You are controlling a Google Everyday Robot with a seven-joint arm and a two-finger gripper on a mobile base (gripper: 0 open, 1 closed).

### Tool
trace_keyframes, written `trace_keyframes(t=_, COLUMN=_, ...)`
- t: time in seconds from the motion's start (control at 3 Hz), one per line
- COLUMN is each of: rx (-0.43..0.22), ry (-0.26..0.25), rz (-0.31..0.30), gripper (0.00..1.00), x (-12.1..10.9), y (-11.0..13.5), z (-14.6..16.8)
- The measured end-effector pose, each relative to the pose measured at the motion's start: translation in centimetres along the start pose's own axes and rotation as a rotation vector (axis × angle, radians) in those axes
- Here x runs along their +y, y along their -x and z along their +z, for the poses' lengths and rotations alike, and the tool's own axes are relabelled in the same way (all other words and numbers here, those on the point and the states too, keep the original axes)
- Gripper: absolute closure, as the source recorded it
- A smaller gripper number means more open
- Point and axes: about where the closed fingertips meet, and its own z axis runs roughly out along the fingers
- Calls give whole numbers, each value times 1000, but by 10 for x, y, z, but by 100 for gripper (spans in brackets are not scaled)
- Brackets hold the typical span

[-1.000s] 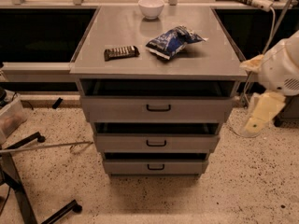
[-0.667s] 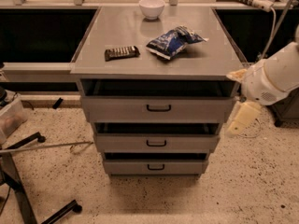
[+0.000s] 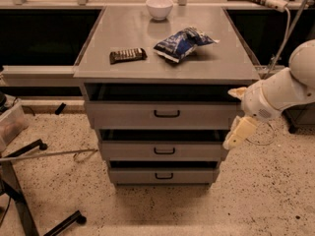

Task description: Open top drawer

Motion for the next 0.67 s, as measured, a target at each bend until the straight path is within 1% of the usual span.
trace_keyframes(t=0.33, rx=-28, ry=-21, rz=5, gripper=0, x=4, y=-11, z=28)
trace_keyframes(t=0.67, rx=-62, ry=-75, rz=40, gripper=0, x=1, y=-23, z=70)
